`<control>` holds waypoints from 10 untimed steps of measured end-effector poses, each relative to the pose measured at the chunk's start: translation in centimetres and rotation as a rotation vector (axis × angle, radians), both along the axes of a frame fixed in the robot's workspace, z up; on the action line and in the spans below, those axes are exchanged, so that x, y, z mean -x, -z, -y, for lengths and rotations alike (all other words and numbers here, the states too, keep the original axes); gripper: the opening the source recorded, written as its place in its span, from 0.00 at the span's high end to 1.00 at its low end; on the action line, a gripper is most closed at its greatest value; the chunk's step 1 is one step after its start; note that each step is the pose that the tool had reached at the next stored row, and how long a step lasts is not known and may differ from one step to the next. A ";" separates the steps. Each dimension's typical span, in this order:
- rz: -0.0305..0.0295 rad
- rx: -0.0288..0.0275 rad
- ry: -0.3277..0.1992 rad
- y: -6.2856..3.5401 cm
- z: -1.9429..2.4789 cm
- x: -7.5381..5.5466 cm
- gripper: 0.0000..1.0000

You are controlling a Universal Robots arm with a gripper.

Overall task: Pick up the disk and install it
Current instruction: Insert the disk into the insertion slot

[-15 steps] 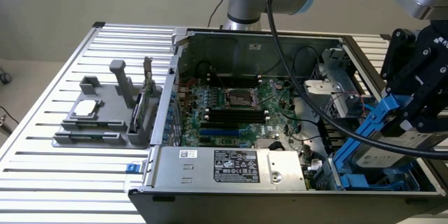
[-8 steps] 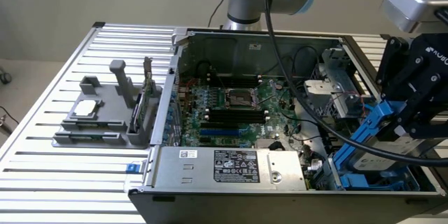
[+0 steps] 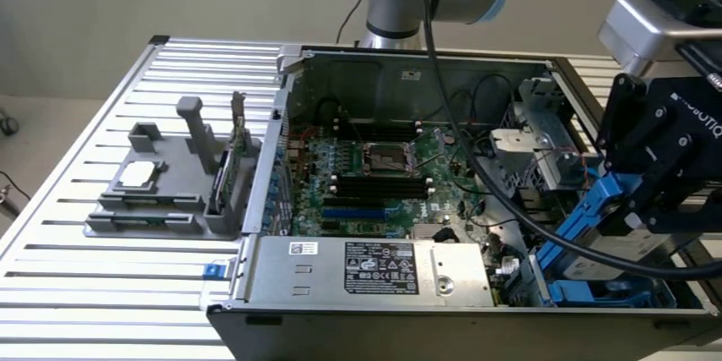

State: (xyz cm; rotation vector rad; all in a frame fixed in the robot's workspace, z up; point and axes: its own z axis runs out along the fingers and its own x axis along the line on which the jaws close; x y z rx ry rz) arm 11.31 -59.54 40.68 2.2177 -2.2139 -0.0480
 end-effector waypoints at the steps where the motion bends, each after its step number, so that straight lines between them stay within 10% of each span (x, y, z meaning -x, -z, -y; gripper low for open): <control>1: 0.0006 -0.0001 0.000 0.13 0.00 0.0 0.67; 10: 0.0049 0.0000 0.000 1.14 0.00 0.1 0.59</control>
